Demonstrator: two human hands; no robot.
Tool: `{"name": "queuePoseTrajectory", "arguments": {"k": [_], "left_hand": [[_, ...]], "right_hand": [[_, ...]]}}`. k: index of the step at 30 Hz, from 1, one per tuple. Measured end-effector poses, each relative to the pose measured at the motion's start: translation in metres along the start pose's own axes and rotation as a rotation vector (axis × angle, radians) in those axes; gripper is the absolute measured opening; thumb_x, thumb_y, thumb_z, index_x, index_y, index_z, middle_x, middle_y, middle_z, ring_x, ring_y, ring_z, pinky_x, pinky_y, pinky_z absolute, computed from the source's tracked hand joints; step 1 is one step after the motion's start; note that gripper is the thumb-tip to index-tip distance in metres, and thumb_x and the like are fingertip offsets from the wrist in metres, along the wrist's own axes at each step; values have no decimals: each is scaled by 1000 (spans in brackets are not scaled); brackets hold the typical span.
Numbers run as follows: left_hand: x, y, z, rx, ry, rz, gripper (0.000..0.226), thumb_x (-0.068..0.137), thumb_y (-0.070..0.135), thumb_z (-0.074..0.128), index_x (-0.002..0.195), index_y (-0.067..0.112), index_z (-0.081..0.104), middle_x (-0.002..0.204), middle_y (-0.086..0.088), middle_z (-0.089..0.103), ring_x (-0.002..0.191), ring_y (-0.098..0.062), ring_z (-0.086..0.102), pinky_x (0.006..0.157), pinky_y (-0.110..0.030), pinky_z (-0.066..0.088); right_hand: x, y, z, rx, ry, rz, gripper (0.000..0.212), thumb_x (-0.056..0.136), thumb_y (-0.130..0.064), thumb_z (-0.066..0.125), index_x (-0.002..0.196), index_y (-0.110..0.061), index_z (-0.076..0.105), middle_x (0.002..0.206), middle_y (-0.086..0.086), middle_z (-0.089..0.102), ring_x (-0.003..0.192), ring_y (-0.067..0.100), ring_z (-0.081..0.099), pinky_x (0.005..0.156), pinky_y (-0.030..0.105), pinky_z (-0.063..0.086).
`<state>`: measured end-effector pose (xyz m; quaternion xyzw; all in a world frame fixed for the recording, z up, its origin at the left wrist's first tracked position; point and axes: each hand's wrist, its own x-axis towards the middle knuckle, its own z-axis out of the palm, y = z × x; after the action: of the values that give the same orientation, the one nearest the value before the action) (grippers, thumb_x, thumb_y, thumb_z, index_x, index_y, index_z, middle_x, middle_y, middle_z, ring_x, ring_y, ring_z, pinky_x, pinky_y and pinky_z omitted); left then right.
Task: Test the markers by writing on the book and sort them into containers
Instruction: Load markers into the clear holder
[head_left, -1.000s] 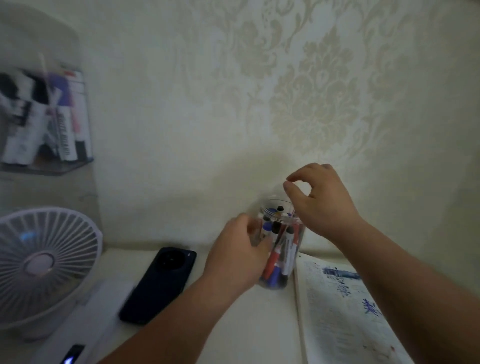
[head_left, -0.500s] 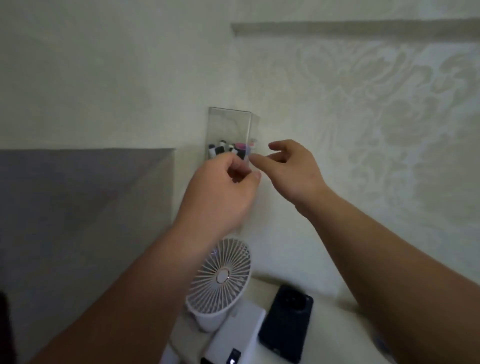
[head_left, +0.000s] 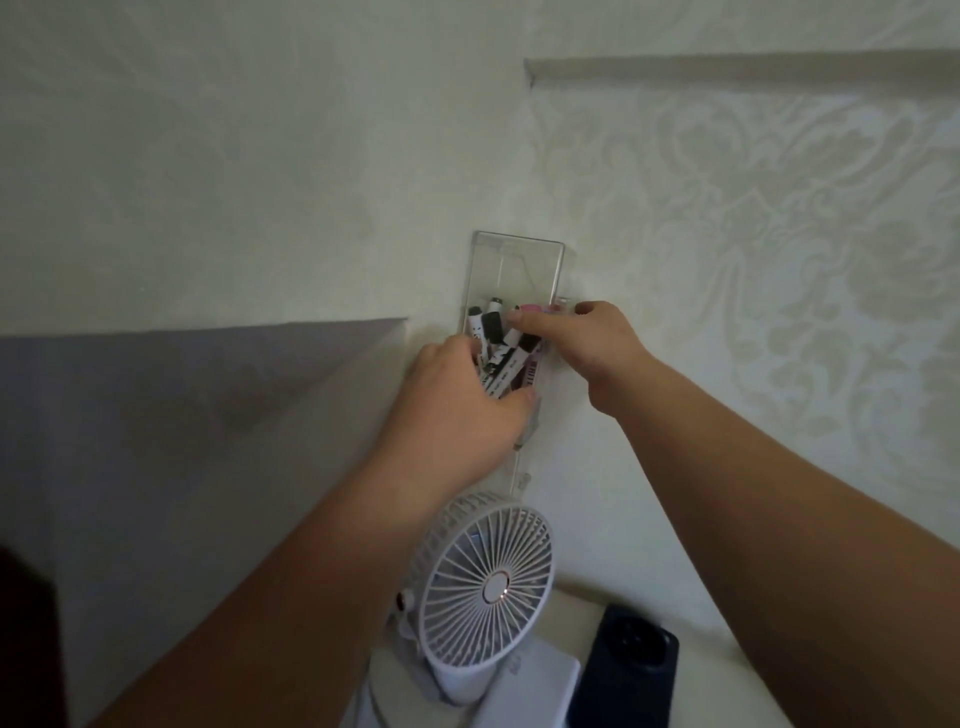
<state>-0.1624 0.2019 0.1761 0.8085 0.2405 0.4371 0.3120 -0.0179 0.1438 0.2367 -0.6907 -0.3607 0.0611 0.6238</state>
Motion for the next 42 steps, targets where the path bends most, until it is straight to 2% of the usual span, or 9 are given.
{"name": "queuePoseTrajectory", "arguments": {"k": [7,13,18,22,26,27,29,33,42], "left_hand": [[21,-2,4,-92,-100,-34,27,74,33,76,98,30,63,91,9,71,82,-8,69,71,-28,55],[18,17,12,-120,-113,32,34,78,28,80,78,39,48,90,21,54,97,-6,57,77,-24,48],[3,61,50,-179,-48,142,91,67,52,86,139,31,34,120,11,36,109,-7,46,86,-24,37],[-35,108,107,-399,-86,191,94,58,63,84,131,33,31,119,10,58,104,-9,63,83,-33,56],[-100,142,163,-615,-337,165,66,63,48,90,99,53,35,98,25,62,86,16,61,63,-2,45],[-117,148,176,-658,-393,157,69,63,44,92,104,52,37,95,27,62,84,22,58,62,0,43],[-149,159,201,-712,-510,136,79,63,37,93,119,43,38,95,27,60,83,27,54,62,3,40],[-193,176,241,-769,-678,92,89,60,40,93,132,39,40,105,24,62,90,17,60,73,-9,52],[-240,205,306,-815,-994,220,90,57,43,93,132,47,44,110,21,66,104,-3,66,86,-27,58]], "right_hand": [[8,-1,-5,-85,-143,-2,29,70,-36,89,86,-14,79,79,-6,78,70,2,72,57,13,48],[-1,-2,-22,-2,-2,-79,40,64,-25,94,91,-3,73,81,4,77,68,10,74,55,17,52],[-42,-21,-81,-54,138,-169,44,65,-32,91,87,2,75,72,8,74,55,8,66,52,19,48],[-109,-19,-149,-126,199,-41,31,70,-38,87,72,-9,75,64,-2,74,59,7,71,59,24,55],[-176,-1,-231,-345,422,102,75,54,-72,78,87,-5,72,71,5,68,62,4,59,59,22,44],[-191,3,-251,-395,481,128,97,45,-81,73,95,2,69,92,21,70,68,12,55,65,28,43],[-218,9,-282,-490,576,155,115,31,-95,64,97,-1,62,86,-1,42,73,18,47,70,35,41],[-253,20,-333,-379,790,136,140,22,-95,71,134,-15,48,116,4,67,104,20,63,96,48,54],[-295,50,-423,-462,936,68,39,74,-33,88,97,-16,61,84,-6,77,80,8,72,77,36,60]]}}
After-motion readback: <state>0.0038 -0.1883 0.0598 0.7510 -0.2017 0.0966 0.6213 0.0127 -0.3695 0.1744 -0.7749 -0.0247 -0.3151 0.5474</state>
